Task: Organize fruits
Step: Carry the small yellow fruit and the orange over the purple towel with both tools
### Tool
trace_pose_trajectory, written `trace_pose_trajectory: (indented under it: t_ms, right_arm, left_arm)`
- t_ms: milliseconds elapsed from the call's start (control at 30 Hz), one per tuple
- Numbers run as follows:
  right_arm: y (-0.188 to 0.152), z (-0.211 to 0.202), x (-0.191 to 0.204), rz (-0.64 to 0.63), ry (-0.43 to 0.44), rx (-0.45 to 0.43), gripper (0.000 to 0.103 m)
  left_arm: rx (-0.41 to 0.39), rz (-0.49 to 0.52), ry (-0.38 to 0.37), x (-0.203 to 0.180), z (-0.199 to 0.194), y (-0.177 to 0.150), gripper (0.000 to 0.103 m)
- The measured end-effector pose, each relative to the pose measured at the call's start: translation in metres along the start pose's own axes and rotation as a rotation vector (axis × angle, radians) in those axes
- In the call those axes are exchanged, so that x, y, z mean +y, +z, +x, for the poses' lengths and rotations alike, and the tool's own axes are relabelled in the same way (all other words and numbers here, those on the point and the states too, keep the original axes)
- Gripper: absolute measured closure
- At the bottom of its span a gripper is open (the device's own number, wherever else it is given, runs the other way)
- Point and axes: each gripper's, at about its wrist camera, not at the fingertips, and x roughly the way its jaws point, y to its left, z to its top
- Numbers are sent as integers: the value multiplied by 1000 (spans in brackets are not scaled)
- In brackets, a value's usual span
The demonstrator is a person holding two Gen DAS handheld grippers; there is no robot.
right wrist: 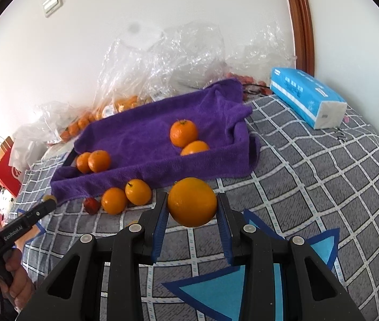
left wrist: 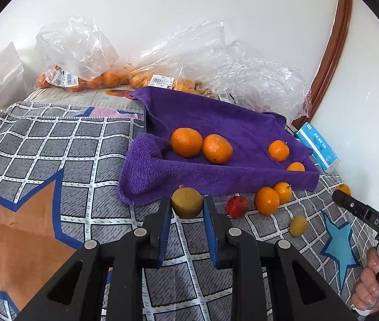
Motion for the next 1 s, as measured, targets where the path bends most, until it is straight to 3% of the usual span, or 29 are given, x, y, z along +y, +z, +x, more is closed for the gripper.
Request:
trace_pose_trajectory:
  t_ms: [200,600,733,1000]
  right_arm:
    - [13,2,13,-37,-1,-10,68]
    - [43,11,37,-81,31,-45,68]
    - [51,14,41,-101,31,-44,68]
    - [70,23,40,-87,49,-53,68]
  left_arm:
    - [-32,30,2,-7,-7,-2,80]
    - [-49,-7,37,0,-11,3,80]
    - [-16,-65,-10,9,-20,11,80]
    - [-42,-47,59,17,-26,39,80]
